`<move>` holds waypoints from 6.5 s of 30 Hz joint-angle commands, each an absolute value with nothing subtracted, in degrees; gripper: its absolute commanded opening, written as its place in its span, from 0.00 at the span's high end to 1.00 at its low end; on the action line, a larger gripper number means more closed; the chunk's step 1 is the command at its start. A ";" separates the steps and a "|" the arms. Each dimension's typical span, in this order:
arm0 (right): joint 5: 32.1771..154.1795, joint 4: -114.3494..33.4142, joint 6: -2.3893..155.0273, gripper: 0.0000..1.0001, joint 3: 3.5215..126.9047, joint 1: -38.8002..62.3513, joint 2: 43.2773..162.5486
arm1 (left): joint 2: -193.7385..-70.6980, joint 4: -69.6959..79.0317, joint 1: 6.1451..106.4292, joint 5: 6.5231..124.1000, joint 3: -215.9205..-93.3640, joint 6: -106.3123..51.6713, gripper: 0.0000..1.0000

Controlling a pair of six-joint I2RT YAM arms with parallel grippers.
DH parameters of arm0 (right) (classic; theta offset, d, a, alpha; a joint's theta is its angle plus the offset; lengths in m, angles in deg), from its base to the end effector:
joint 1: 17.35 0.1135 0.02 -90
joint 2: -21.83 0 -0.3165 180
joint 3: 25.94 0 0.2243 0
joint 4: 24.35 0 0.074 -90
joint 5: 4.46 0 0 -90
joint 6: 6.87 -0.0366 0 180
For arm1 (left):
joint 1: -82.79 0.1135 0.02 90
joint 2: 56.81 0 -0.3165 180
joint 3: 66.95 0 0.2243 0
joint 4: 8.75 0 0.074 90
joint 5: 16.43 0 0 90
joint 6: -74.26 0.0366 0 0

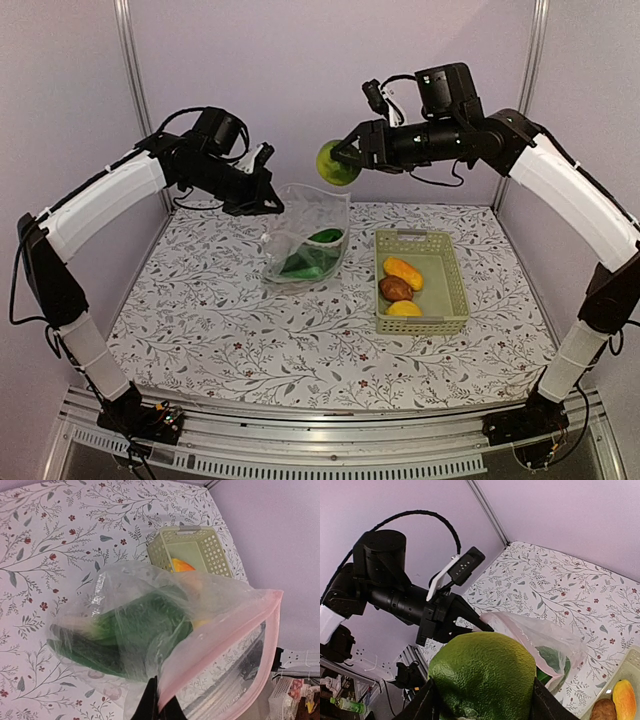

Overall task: Place the food in the zip-top bag and seal the zipper
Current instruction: Place the fake fruit in the zipper food storage bag, then pass from the left arm to the right, then pass from the right arm to the left, then pick up the fake fruit from the bin.

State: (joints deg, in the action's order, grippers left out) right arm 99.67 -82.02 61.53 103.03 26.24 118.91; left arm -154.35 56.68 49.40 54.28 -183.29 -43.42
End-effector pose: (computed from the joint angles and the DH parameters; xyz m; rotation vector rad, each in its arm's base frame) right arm 0.2459 0.2464 0.4985 -0.5710 2.0672 0.9461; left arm 0.2842 -0.2018 0.4206 0.2949 2.5026 -0.8760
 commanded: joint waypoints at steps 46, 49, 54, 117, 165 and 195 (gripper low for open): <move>77.44 -97.36 64.93 0.14 105.61 32.70 121.32 | -157.20 58.76 46.22 52.92 -191.82 -44.13 0.97; 79.85 -99.90 61.94 0.23 106.59 30.57 122.76 | -157.58 60.19 46.17 52.96 -192.41 -43.34 0.97; 83.50 -101.34 61.21 0.29 106.99 29.75 124.99 | -157.69 61.41 46.19 53.09 -191.65 -42.35 0.96; 106.21 -108.65 52.07 0.01 116.72 20.12 122.67 | -162.89 78.35 34.32 67.72 -203.38 -45.20 1.00; 92.72 -89.10 76.04 0.27 93.09 7.53 150.49 | -161.23 75.55 38.20 65.71 -199.47 -42.83 1.00; 106.62 -57.60 62.16 0.81 78.91 20.19 106.59 | -165.38 71.30 40.10 58.95 -202.40 -44.92 1.00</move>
